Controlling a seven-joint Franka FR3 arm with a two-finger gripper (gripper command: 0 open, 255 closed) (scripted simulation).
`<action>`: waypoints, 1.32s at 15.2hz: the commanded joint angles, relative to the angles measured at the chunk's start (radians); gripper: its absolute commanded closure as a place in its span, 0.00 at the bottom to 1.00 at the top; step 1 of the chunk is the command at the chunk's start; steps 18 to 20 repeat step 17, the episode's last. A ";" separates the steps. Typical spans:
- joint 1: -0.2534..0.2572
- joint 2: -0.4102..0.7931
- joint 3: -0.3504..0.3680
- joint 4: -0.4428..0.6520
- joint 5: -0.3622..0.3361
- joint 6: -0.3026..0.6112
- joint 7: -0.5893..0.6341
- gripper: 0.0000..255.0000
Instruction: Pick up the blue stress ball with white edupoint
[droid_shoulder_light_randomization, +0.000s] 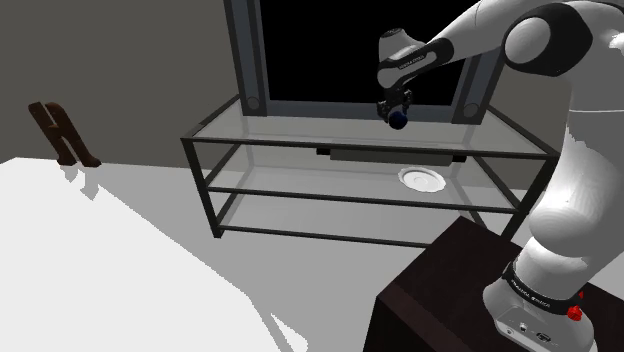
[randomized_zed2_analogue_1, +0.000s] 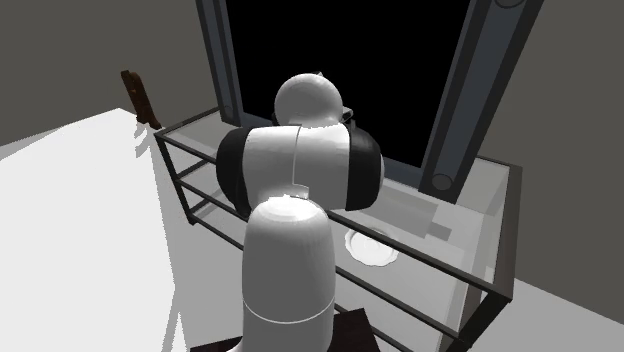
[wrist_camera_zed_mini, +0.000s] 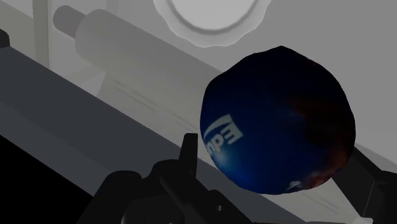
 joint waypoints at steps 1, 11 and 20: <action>0.001 -0.001 0.001 0.009 0.003 -0.012 -0.005 1.00; 0.003 -0.031 0.006 0.099 0.023 -0.125 -0.047 1.00; 0.004 -0.037 0.008 0.144 0.029 -0.175 -0.065 1.00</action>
